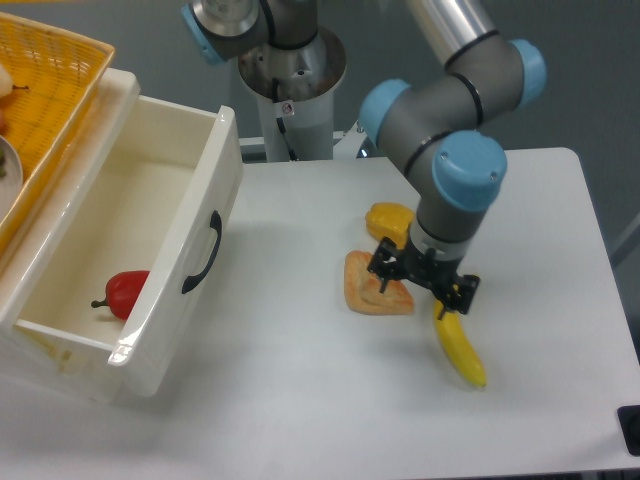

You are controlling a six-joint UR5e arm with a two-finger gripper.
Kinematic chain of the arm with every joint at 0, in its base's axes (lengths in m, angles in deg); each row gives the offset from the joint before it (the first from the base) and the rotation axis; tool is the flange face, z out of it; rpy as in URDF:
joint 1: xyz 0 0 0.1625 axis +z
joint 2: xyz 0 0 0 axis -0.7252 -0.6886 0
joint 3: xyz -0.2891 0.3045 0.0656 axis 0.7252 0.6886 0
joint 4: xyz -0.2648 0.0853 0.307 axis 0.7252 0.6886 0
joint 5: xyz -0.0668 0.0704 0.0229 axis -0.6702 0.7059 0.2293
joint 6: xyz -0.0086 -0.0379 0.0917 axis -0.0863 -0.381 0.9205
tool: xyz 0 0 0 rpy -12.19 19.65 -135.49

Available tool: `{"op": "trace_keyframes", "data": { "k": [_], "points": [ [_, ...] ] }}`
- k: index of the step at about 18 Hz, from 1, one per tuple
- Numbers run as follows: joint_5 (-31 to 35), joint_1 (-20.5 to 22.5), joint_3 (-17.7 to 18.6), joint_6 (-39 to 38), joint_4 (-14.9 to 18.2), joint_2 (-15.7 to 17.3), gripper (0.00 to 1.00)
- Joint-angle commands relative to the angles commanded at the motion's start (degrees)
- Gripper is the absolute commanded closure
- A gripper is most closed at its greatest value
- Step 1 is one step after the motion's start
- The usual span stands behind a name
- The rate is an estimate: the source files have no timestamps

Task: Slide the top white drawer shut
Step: 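Move the gripper over the bread toward the open white drawer's front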

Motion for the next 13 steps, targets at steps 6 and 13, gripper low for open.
{"op": "trace_keyframes", "data": {
  "k": [6,13],
  "points": [
    [-4.75,-2.19,0.0,0.0,8.19,0.09,0.64],
    [-14.24,-2.64,-0.09,-0.35,8.9,-0.35,1.0]
  ]
}}
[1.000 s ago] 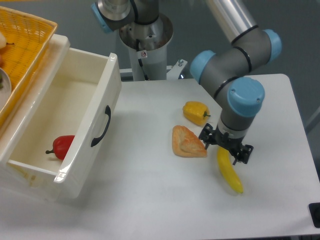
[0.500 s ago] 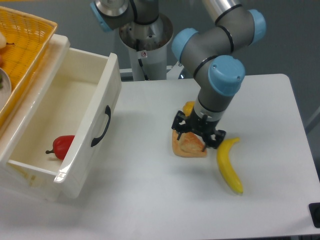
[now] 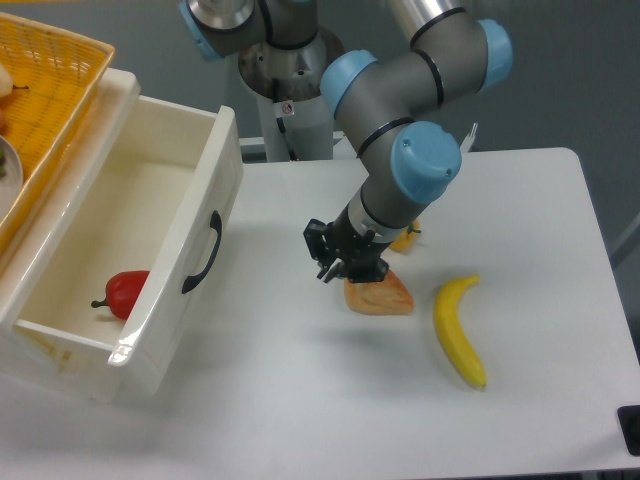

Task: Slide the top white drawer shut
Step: 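Move the gripper over the bread toward the open white drawer's front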

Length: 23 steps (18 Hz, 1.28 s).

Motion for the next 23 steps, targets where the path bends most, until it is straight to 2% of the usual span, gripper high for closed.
{"op": "trace_keyframes", "data": {
  "k": [6,13,23],
  "points": [
    [-3.34,-1.14,0.0,-1.14,0.26,0.26,1.0],
    [-3.53,-4.48,0.09,-1.14,4.21,0.26,1.0],
    [-3.61,-7.91,0.09,-1.14,6.77,0.53,1.0]
  ]
}}
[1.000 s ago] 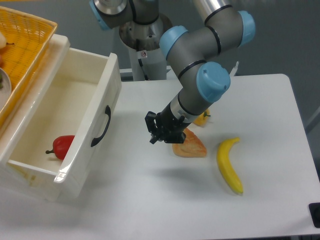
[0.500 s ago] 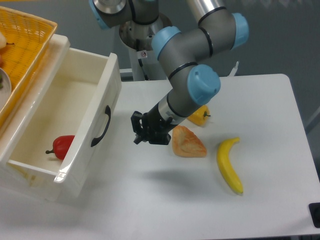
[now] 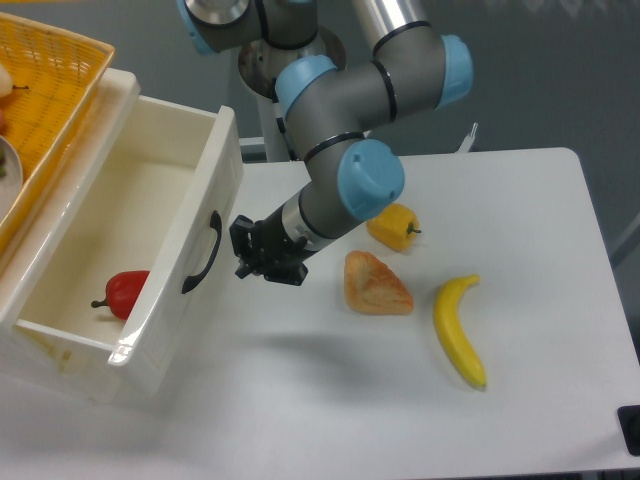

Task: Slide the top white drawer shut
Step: 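Press the gripper against the drawer front beside the black handle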

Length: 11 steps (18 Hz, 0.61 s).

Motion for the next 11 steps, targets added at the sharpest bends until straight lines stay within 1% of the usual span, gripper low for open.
{"op": "trace_keyframes", "data": {
  "k": [7,11],
  "points": [
    [-1.31,0.09,0.0,0.09,0.53,1.4,1.0],
    [-1.58,-0.09,0.0,0.09,0.62,1.5,1.0]
  ]
}}
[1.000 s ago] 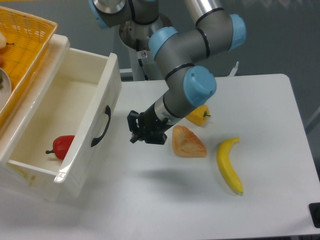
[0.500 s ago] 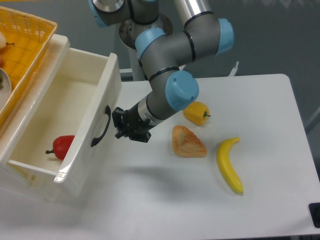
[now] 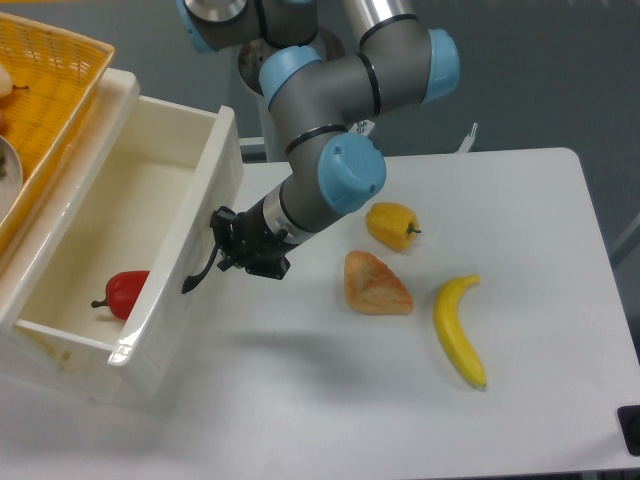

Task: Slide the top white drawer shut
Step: 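Press the gripper against the drawer front beside the black handle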

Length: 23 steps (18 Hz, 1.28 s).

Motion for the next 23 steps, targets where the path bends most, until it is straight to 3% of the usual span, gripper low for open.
{"op": "trace_keyframes", "data": {
  "k": [12,23],
  "points": [
    [-0.26,-0.44,-0.09,0.0,2.63,1.58,1.0],
    [-0.26,-2.02,-0.17,-0.09,2.72,1.67,1.0]
  ]
}}
